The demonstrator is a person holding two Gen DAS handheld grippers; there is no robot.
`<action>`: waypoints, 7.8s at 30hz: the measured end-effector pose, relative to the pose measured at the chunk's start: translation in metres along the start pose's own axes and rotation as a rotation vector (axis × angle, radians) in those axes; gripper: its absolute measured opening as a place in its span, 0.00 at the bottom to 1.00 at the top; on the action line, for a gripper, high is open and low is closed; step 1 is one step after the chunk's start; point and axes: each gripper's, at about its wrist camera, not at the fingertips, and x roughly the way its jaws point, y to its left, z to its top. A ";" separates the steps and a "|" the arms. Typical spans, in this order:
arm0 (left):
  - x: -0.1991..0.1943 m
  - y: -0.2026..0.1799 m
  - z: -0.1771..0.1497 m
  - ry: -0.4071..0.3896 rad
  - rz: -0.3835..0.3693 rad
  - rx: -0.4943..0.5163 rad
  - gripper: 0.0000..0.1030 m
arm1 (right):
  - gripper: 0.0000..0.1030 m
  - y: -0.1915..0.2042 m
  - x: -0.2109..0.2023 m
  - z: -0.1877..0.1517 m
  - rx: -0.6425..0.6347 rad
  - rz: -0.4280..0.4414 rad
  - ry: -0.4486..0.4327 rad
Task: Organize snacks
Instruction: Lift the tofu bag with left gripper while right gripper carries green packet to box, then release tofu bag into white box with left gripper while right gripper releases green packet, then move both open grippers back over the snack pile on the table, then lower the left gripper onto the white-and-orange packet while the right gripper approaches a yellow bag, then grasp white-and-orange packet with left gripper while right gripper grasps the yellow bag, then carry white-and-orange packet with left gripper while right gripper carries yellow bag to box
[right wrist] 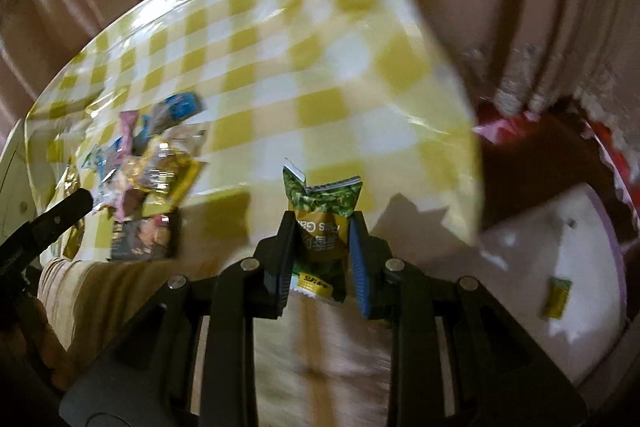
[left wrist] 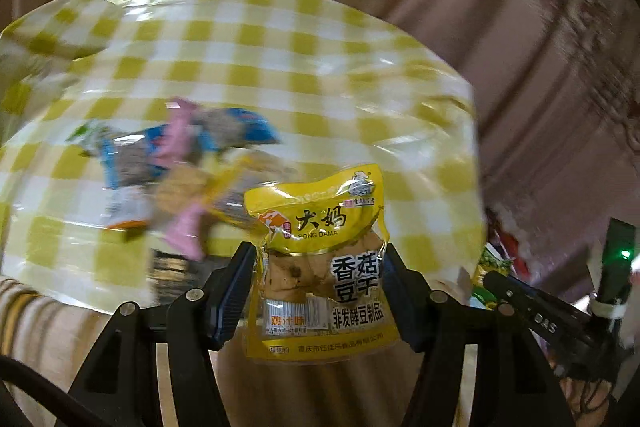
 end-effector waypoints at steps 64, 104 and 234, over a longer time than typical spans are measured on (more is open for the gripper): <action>-0.042 -0.008 -0.047 0.001 0.075 -0.036 0.73 | 0.64 0.008 -0.027 -0.023 -0.073 -0.014 -0.032; -0.066 0.151 -0.046 -0.066 0.152 -0.383 0.73 | 0.70 0.123 0.012 -0.034 -0.272 0.048 0.057; 0.018 0.174 0.021 -0.074 0.133 -0.335 0.26 | 0.50 0.200 0.116 0.031 -0.258 0.136 0.154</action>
